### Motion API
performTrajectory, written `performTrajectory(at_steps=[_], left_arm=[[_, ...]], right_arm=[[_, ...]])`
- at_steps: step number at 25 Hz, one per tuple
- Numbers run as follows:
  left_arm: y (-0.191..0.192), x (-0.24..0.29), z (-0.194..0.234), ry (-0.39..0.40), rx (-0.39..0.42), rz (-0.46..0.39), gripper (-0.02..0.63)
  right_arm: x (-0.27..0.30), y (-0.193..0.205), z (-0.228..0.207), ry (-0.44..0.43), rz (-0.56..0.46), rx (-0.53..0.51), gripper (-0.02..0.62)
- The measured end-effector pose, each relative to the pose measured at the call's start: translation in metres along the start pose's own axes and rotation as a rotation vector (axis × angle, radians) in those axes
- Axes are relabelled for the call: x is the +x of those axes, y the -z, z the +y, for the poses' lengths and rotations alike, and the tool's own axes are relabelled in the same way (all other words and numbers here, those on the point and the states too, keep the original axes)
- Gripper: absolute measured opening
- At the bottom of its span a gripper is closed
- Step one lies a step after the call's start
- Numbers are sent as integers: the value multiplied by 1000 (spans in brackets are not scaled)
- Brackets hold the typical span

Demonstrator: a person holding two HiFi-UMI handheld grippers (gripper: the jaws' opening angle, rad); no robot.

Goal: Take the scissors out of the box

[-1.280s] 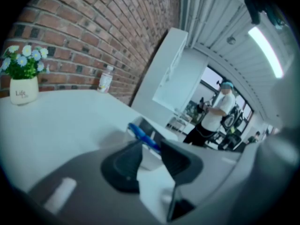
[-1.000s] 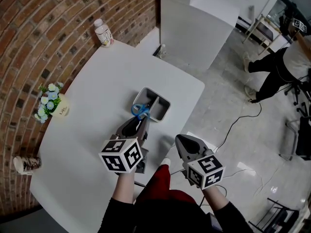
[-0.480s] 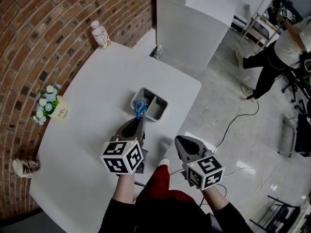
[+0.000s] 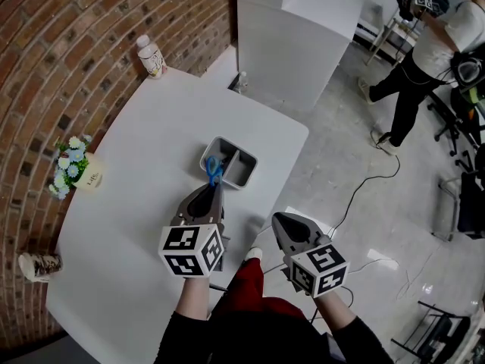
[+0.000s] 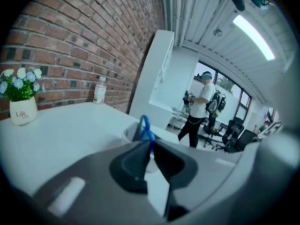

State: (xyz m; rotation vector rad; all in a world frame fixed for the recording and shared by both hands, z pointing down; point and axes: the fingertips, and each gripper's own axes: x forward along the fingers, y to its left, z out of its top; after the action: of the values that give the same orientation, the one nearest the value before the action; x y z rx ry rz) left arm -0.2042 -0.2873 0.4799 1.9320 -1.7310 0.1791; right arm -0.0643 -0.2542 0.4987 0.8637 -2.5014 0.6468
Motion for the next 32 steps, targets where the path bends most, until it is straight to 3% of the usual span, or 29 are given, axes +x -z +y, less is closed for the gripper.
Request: performTrajectory(at_steps=[32], left_arm=[[-70,-20,-43,58,160,-180,25]], right_arm=[[-39,-35,-22,130,-106,-6,9]])
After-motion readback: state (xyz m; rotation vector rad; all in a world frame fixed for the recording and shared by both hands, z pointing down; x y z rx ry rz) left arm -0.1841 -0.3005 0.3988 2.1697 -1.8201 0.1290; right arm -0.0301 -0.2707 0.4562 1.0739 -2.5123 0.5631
